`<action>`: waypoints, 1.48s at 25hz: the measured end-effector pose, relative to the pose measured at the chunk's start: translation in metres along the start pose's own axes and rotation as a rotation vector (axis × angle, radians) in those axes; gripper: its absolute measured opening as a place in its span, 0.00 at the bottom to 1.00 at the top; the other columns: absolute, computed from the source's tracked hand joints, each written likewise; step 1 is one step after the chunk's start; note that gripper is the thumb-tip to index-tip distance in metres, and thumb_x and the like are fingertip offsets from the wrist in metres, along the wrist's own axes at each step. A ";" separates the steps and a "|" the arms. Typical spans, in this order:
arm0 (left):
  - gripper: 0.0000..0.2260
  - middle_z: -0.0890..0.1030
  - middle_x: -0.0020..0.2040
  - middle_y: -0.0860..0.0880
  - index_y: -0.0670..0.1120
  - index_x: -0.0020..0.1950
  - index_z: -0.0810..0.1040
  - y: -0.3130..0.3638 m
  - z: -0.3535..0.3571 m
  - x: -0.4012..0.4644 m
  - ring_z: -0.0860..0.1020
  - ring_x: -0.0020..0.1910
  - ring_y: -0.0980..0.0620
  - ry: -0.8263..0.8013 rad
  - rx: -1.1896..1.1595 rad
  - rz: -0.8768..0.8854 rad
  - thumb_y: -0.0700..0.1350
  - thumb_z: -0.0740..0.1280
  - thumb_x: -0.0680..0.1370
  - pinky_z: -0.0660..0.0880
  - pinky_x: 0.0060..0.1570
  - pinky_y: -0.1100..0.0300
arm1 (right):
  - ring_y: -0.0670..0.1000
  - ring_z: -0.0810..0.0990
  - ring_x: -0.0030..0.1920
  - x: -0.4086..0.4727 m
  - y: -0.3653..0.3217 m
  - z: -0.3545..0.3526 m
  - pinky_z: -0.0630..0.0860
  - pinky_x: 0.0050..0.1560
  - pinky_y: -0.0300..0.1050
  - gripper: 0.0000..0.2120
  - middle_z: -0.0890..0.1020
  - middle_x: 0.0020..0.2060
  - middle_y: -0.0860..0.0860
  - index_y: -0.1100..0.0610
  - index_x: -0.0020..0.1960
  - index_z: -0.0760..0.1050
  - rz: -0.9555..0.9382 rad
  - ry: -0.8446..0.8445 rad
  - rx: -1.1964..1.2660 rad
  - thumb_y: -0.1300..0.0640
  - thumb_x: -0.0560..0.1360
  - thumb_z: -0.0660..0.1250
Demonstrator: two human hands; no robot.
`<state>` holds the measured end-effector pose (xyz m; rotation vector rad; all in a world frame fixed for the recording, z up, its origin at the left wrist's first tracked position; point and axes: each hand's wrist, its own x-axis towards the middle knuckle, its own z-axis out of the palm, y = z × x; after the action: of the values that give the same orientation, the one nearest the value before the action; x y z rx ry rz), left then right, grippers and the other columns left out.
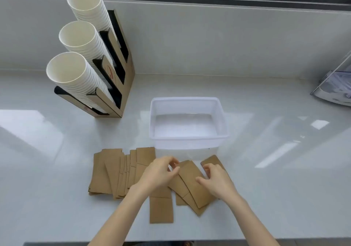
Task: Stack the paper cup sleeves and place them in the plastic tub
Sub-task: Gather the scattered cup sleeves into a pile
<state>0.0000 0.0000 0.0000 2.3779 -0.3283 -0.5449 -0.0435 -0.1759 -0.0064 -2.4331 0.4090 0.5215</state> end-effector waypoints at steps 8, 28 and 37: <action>0.20 0.73 0.60 0.48 0.47 0.66 0.68 -0.008 0.021 0.009 0.75 0.54 0.50 -0.074 0.114 -0.059 0.52 0.60 0.76 0.73 0.55 0.56 | 0.55 0.65 0.65 0.000 -0.005 0.017 0.66 0.62 0.48 0.26 0.67 0.62 0.54 0.56 0.62 0.65 0.065 0.016 -0.164 0.46 0.69 0.67; 0.07 0.81 0.41 0.48 0.49 0.38 0.69 -0.012 0.013 -0.002 0.77 0.39 0.52 0.091 -0.428 -0.056 0.46 0.65 0.74 0.75 0.41 0.60 | 0.46 0.76 0.54 -0.002 -0.011 0.004 0.73 0.47 0.33 0.10 0.78 0.48 0.46 0.52 0.55 0.74 -0.154 0.115 0.415 0.58 0.74 0.63; 0.03 0.81 0.48 0.47 0.48 0.47 0.71 -0.030 -0.004 -0.004 0.80 0.44 0.51 0.202 -0.576 -0.119 0.41 0.63 0.76 0.77 0.34 0.70 | 0.61 0.62 0.65 -0.001 0.024 0.007 0.63 0.65 0.52 0.38 0.62 0.64 0.59 0.57 0.71 0.54 0.323 0.245 -0.052 0.48 0.69 0.69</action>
<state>0.0012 0.0261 -0.0165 1.8745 0.0602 -0.3822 -0.0556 -0.1895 -0.0231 -2.5017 0.9130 0.3694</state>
